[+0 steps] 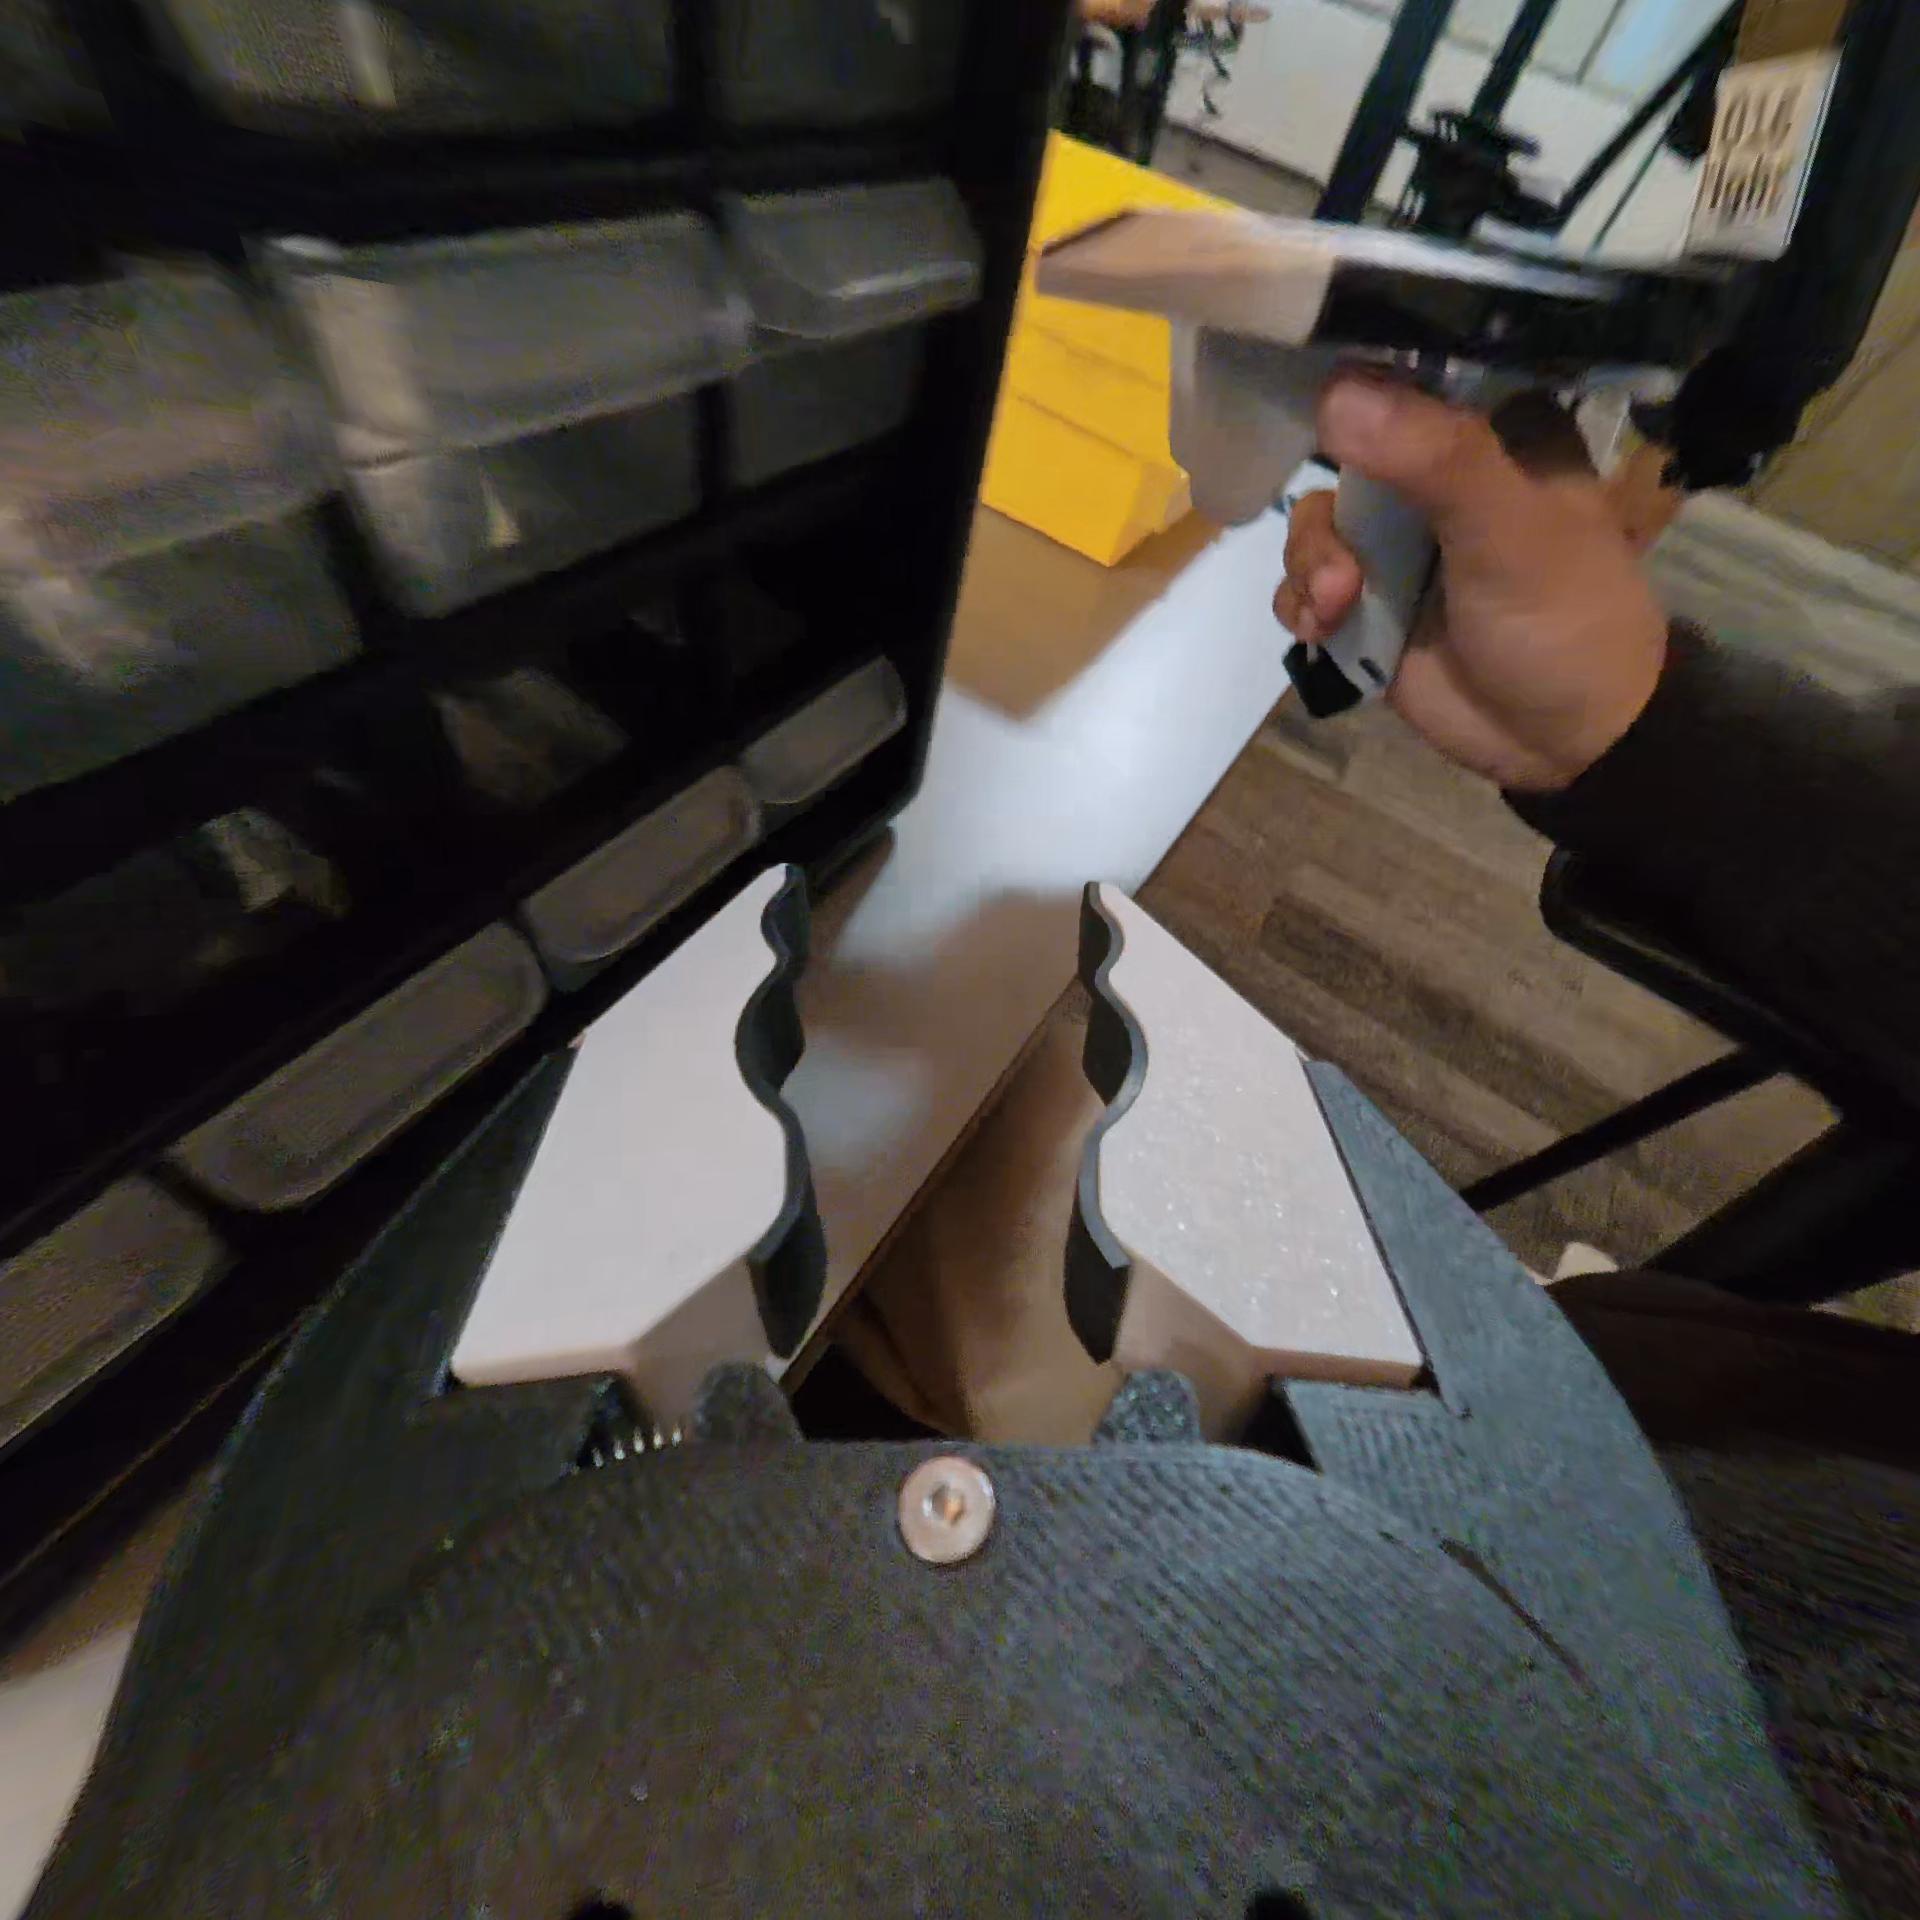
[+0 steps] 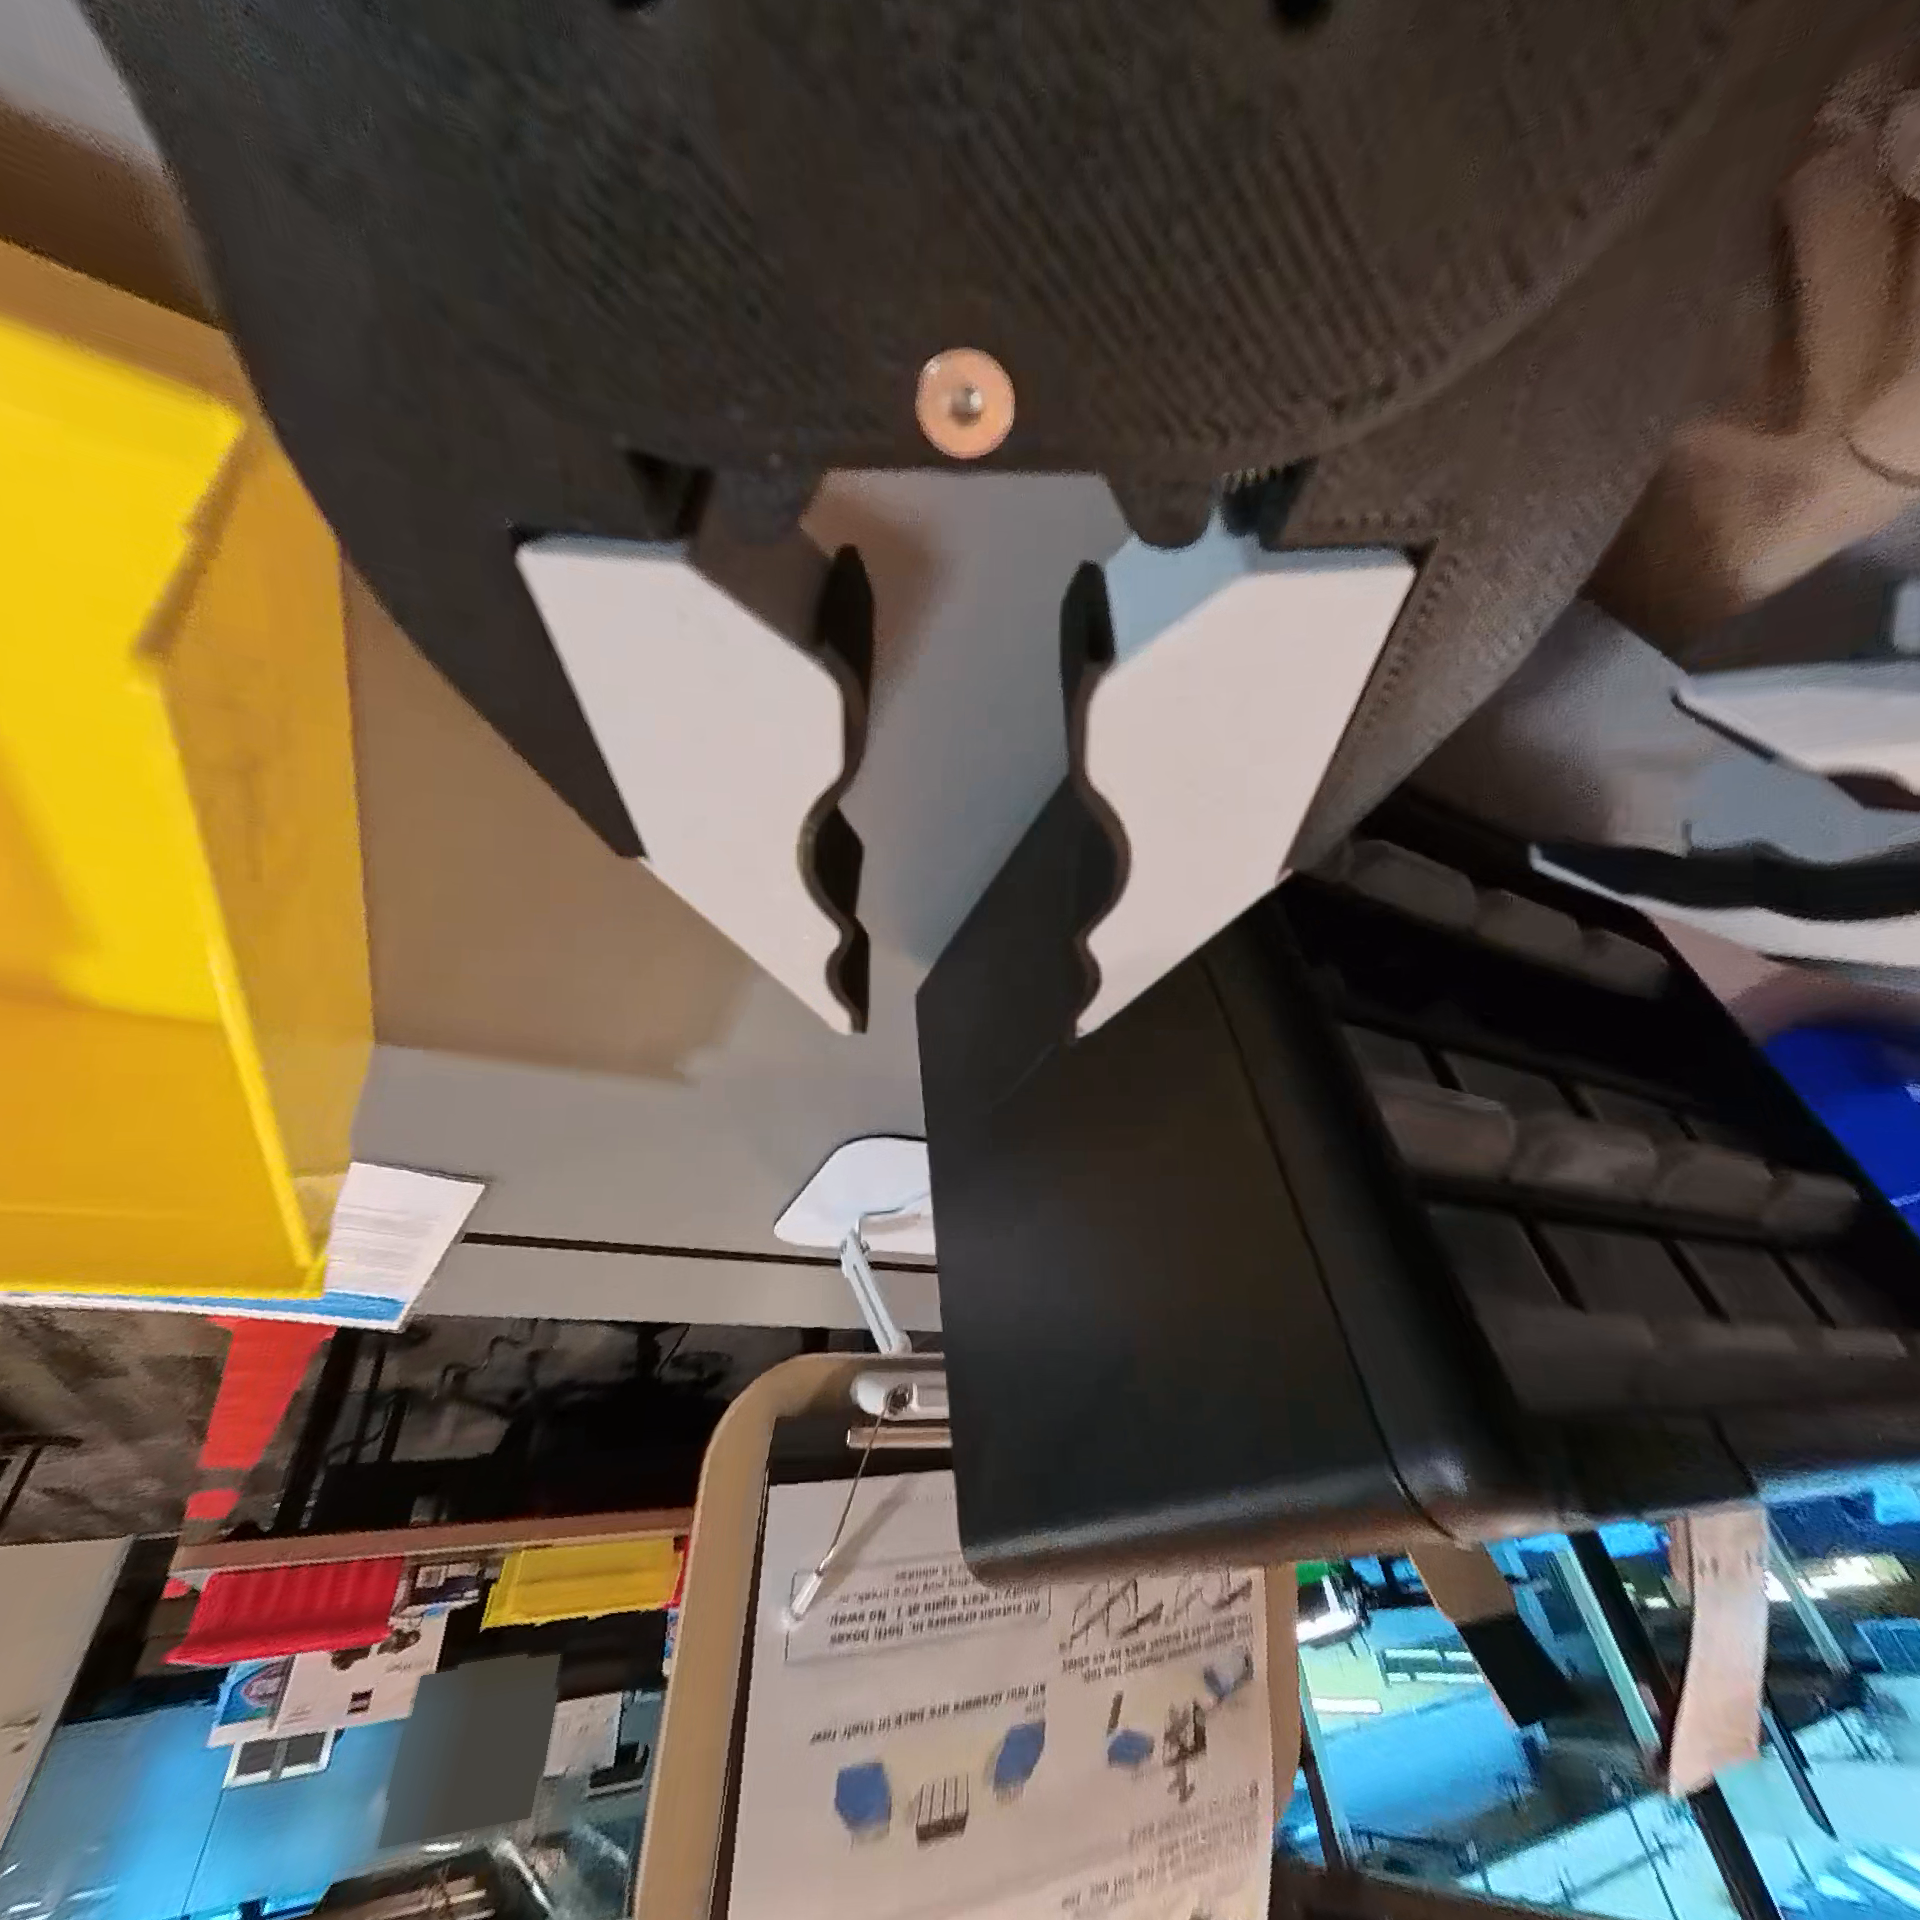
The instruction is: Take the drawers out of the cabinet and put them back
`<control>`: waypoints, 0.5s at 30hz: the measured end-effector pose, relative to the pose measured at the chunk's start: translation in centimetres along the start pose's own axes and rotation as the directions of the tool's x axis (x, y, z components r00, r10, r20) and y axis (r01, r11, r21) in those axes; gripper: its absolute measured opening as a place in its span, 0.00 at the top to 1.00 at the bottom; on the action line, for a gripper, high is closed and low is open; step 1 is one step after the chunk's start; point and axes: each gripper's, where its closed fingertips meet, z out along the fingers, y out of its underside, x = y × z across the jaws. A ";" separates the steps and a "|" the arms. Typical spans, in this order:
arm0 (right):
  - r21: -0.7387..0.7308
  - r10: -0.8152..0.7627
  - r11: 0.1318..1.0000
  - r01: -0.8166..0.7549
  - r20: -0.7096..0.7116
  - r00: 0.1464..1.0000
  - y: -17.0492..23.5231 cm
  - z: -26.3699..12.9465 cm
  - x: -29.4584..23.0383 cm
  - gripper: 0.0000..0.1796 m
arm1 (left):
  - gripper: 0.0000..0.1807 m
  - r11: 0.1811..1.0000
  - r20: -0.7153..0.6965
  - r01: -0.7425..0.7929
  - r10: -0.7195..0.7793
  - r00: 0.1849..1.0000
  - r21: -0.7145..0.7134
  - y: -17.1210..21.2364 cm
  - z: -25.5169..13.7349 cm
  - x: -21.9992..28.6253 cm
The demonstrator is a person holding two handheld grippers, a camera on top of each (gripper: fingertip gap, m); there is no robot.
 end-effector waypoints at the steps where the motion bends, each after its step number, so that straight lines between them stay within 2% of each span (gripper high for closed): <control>1: -0.009 -0.008 1.000 0.008 -0.003 1.000 0.2 0.1 0.1 0.81 | 0.74 1.000 0.001 0.025 -0.025 1.000 0.018 -0.2 -0.7 -0.6; 4: -0.001 0.020 1.000 -0.020 0.017 1.000 0.1 0.2 0.1 0.81 | 0.84 0.998 -0.022 0.055 -0.055 0.998 -0.004 0.7 -1.7 -1.7; 8: 0.016 0.075 0.997 -0.076 0.053 0.996 -0.2 0.6 0.0 0.81 | 0.83 0.998 -0.039 0.046 -0.048 0.998 -0.049 1.5 -1.8 -2.4; 11: 0.009 0.084 0.996 -0.085 0.074 0.994 -0.1 0.8 -0.2 0.81 | 0.84 0.998 -0.100 -0.034 0.029 0.995 -0.050 0.7 -3.1 -1.5; 15: 0.019 0.072 0.997 -0.074 0.095 0.993 -0.2 1.0 -0.4 0.81 | 0.88 0.994 -0.180 -0.096 0.086 0.980 -0.047 -1.5 -8.7 -1.0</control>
